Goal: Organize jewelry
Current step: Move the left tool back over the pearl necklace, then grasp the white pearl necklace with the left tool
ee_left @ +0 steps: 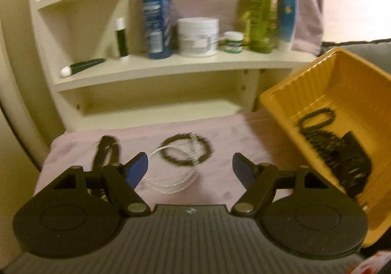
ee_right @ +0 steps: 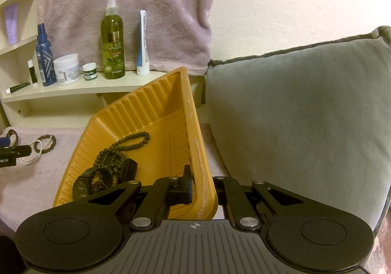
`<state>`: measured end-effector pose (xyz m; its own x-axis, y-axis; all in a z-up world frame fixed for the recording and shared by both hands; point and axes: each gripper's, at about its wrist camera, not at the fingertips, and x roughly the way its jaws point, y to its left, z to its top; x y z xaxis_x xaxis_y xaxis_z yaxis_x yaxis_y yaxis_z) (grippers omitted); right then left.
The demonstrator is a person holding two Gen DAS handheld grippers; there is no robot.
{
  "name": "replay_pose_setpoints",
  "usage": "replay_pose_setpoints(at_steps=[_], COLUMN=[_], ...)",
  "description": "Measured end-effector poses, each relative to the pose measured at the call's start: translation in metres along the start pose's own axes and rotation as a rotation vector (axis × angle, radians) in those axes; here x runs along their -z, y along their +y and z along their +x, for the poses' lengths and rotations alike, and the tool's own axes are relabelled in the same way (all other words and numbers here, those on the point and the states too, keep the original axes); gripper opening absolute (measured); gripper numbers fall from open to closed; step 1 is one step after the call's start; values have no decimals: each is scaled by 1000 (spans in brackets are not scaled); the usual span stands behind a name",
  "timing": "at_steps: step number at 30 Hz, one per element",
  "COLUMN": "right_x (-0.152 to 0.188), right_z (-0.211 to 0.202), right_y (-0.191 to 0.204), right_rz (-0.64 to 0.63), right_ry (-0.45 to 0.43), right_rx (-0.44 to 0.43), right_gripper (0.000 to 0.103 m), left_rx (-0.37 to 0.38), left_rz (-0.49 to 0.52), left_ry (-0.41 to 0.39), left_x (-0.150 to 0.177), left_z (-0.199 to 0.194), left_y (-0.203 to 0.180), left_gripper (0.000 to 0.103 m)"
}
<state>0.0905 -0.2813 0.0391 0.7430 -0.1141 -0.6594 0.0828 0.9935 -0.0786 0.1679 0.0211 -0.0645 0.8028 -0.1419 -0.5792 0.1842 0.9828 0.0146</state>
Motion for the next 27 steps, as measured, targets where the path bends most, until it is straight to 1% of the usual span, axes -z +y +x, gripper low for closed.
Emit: replay_pose_setpoints(at_steps=[2,3,4,8,9,11,13,19,21,22,27], right_x=[0,0,0,0,0,0,0,0,0,0,0], right_z=[1,1,1,2,2,3,3,5,5,5,5], right_y=[0,0,-1,-1,-1,-2,-2,-3,-2,-2,-2], right_rz=[-1,-2,-2,-2,-3,-4,-5,-4,-4,-3,-4], right_ry=[2,2,3,5,6,7,9,15,16,16,16], right_rx=[0,1,1,4,5,6,8,14,15,15,14], right_gripper=[6,6,6,6,6,6,6,6,6,6,6], left_rx=[-7,-6,-4,4,9,19,23,36,42,46,43], left_rz=[18,31,47,95,105,116,129,148,149,148,130], left_ry=[8,14,20,41,46,60,83,96,99,102,89], left_x=[3,4,5,8,8,8,8,4,2,1,1], left_z=[3,5,7,18,22,29,37,48,50,51,44], left_y=[4,6,6,0,-2,-4,-7,-11,-11,-11,-9], left_gripper=[61,59,54,39,37,28,24,21,16,7,5])
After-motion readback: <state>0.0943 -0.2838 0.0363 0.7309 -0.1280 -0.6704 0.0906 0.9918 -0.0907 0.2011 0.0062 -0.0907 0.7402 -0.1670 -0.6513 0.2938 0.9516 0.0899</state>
